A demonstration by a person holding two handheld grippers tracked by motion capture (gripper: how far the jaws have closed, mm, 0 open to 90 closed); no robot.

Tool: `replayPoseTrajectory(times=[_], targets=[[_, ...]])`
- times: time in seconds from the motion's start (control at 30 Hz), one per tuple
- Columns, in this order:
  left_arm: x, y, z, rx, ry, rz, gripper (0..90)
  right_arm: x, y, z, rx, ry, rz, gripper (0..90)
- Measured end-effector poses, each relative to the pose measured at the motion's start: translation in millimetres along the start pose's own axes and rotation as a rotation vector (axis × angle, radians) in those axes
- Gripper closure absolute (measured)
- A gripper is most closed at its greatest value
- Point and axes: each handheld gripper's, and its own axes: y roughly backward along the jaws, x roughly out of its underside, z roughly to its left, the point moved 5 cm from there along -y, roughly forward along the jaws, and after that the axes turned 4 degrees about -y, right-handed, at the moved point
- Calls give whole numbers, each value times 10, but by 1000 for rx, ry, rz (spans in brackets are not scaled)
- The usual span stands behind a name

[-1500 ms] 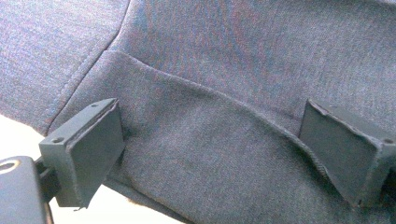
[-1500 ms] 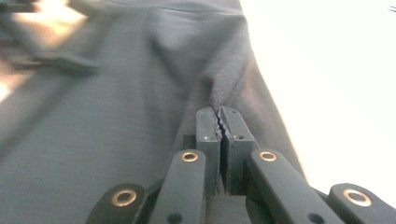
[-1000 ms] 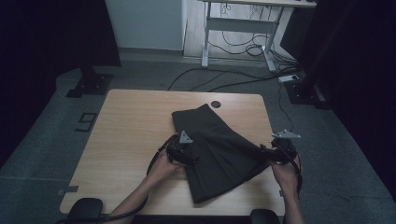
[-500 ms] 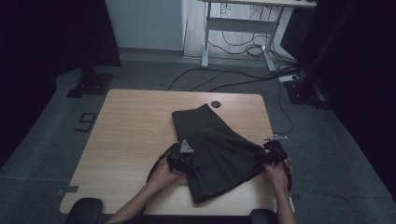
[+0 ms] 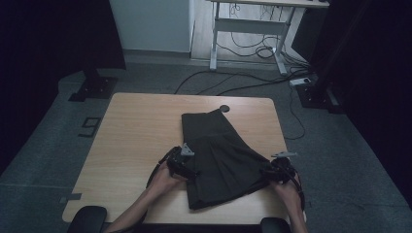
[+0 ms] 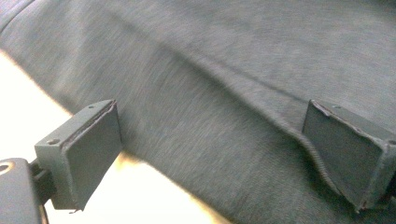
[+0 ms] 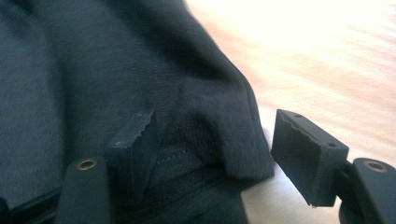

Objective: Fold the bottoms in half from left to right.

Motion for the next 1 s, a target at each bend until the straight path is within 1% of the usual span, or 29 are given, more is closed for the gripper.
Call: replayPoseTrajectory(times=[0.07,0.13,0.17,0.2,0.23,0.27,0.3,0.33,0.37,0.4,0.43,0.47,0.5,0.53,0.57,0.6,0.63,0.67,0.7,0.73,0.8,0.83,0.87,0.9,0.93,1.0], targets=[[62,32,106,11,36,4,51,42,38,124,-16,33,9,313],[110,76,203,-2,46,9,49,76,71,255,-33,67,17,313],[110,76,203,-2,46,9,48,76,71,255,-33,67,17,313],[130,100,253,-11,47,17,48,93,86,333,-42,82,20,313],[167,150,362,-36,46,30,48,127,116,504,-62,122,27,313],[187,171,420,-49,52,35,49,143,129,590,-75,140,30,313],[187,171,420,-49,52,35,48,159,140,671,-91,157,32,313],[224,196,512,-66,80,30,49,172,144,742,-107,169,30,311],[224,196,512,-66,80,30,49,172,144,742,-107,169,30,311],[247,215,550,-75,93,23,53,182,144,840,-134,171,36,294],[247,229,543,-73,92,23,63,177,146,864,-134,183,47,283],[238,252,528,-68,83,27,85,162,154,877,-123,201,55,282],[238,252,528,-68,83,27,117,162,154,877,-123,201,55,282],[211,290,517,-64,64,33,117,135,169,882,-116,205,55,273],[142,345,529,-87,36,25,126,25,219,890,-159,161,6,266],[90,375,549,-89,40,7,122,-53,241,884,-168,143,-21,256],[35,396,574,-80,57,-18,124,-140,255,879,-158,143,-45,235],[35,396,574,-80,57,-18,126,-140,255,879,-158,143,-45,235],[-28,411,607,-61,79,-44,126,-233,259,880,-151,146,-65,227],[-98,392,643,-54,90,-64,136,-427,232,887,-151,135,-100,211],[-139,326,680,-50,88,-58,136,-608,169,903,-152,123,-125,199],[-139,326,680,-50,88,-58,136,-608,169,903,-152,123,-125,199],[-152,234,708,-51,84,-46,136,-750,58,916,-136,119,-128,175],[-152,234,708,-51,84,-46,135,-750,58,916,-136,119,-128,175],[-136,140,735,-58,82,-29,136,-842,-85,909,-117,110,-117,174],[-84,48,763,-65,80,4,136,-883,-240,876,-95,85,-98,174]])
